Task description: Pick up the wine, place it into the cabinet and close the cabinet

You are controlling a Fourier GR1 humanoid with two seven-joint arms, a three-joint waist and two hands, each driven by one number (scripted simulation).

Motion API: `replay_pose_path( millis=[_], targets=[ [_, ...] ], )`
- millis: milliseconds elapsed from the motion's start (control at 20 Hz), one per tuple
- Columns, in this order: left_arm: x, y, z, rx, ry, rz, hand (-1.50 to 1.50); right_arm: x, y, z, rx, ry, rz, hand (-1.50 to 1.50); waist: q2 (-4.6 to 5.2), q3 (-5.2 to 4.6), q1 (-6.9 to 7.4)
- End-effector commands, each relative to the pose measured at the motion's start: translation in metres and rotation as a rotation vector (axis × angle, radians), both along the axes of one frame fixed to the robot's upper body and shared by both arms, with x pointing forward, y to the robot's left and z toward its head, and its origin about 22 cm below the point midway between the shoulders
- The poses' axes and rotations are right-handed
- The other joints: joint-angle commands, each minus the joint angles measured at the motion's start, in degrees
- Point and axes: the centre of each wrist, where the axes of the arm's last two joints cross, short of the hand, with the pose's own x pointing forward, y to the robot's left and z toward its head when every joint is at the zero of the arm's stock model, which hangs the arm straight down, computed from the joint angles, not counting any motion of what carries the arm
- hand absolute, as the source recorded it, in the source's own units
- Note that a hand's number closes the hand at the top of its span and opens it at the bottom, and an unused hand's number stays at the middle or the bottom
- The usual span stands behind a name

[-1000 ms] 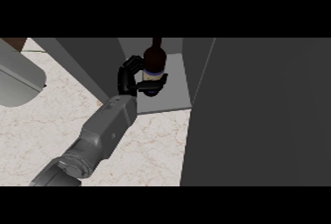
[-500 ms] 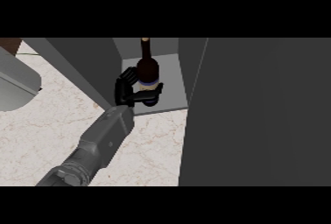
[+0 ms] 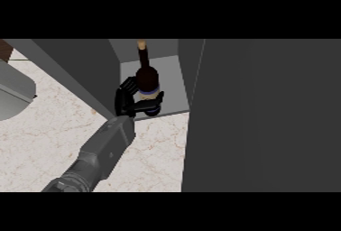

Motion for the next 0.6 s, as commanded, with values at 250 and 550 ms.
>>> replay_pose_path(
  millis=[250,550],
  targets=[
    [-0.007,0.000,-0.008,0.043,0.008,0.010,1.50,0.000,-0.007,0.003,0.020,-0.002,0.020,-1.50,0.21,-0.04,-0.97],
    [0.003,-0.007,0.005,0.036,-0.007,0.041,1.50,-0.001,-0.004,0.001,0.016,-0.012,0.016,-1.50,0.26,-0.08,-0.84]
  ],
)
